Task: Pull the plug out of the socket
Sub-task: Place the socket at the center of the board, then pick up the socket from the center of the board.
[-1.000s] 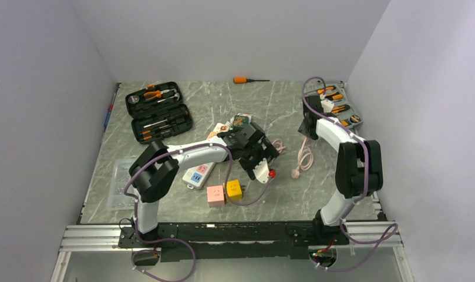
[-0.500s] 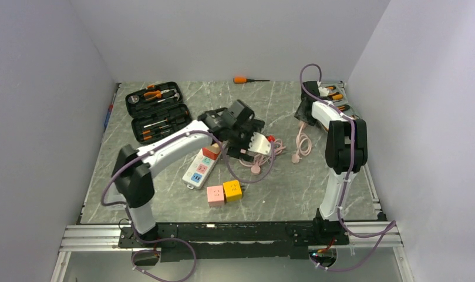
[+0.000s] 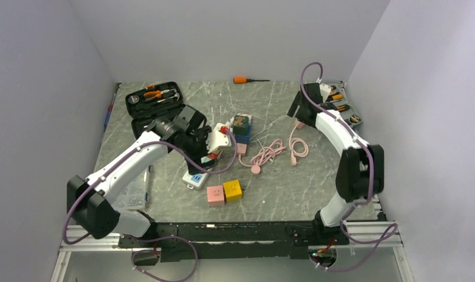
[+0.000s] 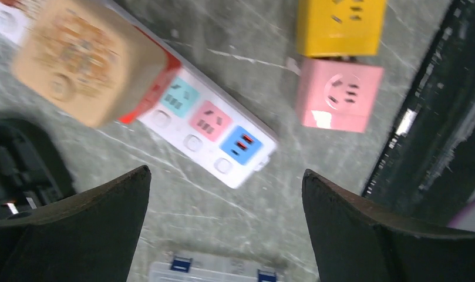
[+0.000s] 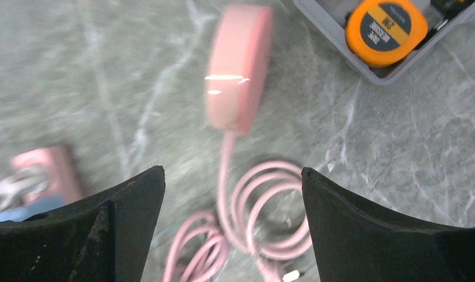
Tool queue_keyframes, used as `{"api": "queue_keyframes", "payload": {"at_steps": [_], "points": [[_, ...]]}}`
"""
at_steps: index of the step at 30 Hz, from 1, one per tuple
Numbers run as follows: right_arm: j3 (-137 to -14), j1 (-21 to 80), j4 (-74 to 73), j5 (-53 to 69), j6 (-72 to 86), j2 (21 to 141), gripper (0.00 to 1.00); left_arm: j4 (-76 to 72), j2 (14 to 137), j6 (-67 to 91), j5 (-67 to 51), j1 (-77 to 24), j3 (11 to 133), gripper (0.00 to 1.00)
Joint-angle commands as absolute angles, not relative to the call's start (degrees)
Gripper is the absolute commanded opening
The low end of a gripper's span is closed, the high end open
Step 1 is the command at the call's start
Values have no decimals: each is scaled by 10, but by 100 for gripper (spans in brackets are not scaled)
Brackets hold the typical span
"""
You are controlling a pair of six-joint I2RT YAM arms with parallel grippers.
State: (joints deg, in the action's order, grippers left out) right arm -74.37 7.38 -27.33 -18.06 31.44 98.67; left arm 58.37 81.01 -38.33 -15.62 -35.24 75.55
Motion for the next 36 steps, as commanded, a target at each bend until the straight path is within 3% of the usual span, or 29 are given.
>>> {"api": "queue_keyframes", "payload": {"at_steps": [1, 7, 13, 14, 28, 36], "points": [[-727, 127, -282, -235, 298, 861, 88, 573, 738, -351, -201, -353, 699, 99], [-634, 235, -274, -235, 246, 678, 92, 584, 683, -355, -239, -349, 663, 99], [-528, 355, -219, -34, 139, 539, 92, 611, 648, -378, -279, -338, 643, 99], [-513, 374, -209, 3, 122, 534, 97, 613, 646, -377, -284, -336, 642, 99], [-476, 590, -165, 66, -63, 678, 100, 614, 601, -382, -252, -282, 616, 99], [-465, 613, -129, 102, -153, 741, 100, 600, 601, -375, -229, -278, 594, 100]]}}
